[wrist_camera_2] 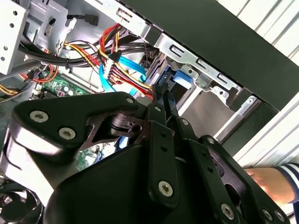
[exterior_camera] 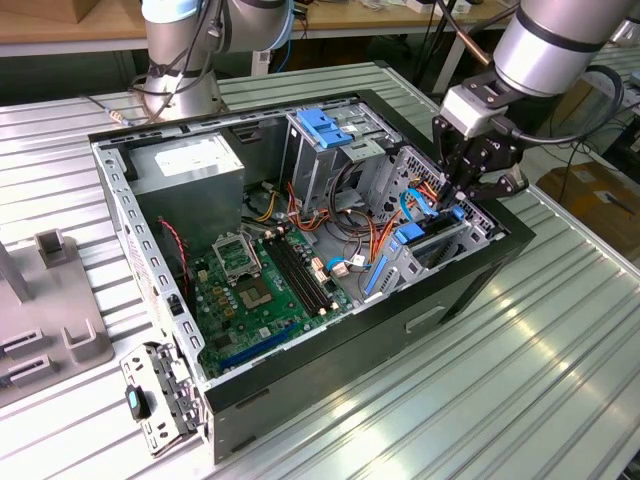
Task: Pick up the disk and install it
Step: 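Insert the second disk wire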
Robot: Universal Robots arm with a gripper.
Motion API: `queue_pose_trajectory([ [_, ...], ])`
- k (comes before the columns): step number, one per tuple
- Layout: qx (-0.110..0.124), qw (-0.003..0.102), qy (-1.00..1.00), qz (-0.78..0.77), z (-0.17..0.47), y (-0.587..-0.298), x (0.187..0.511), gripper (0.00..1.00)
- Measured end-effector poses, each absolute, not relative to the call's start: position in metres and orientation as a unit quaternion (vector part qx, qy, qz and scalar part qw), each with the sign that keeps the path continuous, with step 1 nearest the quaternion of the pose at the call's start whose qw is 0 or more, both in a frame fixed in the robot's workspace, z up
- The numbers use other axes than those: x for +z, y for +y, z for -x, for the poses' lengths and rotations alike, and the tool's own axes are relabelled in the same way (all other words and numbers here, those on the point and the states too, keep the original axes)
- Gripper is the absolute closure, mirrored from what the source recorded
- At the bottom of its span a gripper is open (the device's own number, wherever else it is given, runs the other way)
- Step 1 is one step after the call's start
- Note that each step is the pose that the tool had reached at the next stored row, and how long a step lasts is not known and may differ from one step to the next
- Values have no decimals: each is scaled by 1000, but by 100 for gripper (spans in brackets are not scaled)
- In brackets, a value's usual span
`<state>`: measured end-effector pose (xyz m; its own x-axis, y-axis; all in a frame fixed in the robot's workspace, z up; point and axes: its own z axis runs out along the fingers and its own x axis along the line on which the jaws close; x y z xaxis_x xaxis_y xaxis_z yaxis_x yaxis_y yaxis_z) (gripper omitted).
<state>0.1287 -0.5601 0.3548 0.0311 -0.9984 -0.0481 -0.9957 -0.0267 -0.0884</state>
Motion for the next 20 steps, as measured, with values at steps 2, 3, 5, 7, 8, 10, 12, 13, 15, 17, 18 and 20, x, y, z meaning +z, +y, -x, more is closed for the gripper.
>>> queue_pose_trajectory([
  [2,-13,49,696,716,-129,-561,354,84],
  [3,-14,49,696,716,-129,-561,354,84],
  [5,-14,48,696,716,-129,-561,353,84],
  [7,-13,49,696,716,-129,-561,353,84],
  [8,-13,49,696,716,-129,-561,353,84],
  [10,-13,49,696,716,-129,-561,353,84],
  [12,-13,49,696,716,-128,-561,353,84],
  [13,-13,49,696,717,-128,-561,352,84],
  [15,-13,49,696,716,-128,-562,351,84],
  [17,-13,49,695,717,-128,-562,349,84],
  [18,-13,49,695,718,-128,-562,349,84],
  [20,-12,49,693,719,-128,-562,349,84],
])
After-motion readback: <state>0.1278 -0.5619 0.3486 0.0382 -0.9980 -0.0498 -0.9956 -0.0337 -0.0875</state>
